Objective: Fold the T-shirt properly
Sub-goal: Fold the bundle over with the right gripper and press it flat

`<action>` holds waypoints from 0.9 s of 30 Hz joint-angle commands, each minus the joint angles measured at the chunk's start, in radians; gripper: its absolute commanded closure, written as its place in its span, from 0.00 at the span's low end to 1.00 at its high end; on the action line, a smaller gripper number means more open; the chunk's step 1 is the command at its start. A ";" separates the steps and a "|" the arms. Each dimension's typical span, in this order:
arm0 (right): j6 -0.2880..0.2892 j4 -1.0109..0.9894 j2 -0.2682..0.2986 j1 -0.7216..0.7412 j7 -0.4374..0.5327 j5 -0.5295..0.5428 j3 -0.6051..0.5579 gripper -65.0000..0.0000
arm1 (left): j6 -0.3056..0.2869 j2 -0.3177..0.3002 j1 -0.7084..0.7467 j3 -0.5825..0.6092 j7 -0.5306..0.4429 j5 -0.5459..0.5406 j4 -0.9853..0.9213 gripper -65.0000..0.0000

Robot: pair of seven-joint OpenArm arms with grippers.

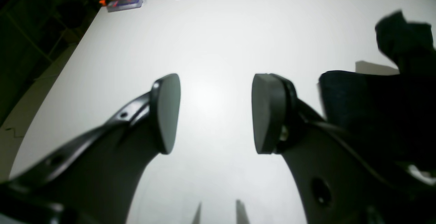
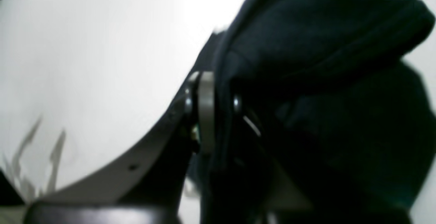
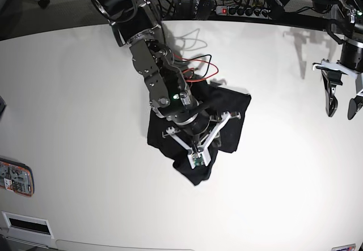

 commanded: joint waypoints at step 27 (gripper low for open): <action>0.007 0.208 0.180 -0.037 0.062 0.124 -0.042 0.62 | 0.003 -0.020 0.001 -0.008 -0.028 -0.005 -0.049 0.51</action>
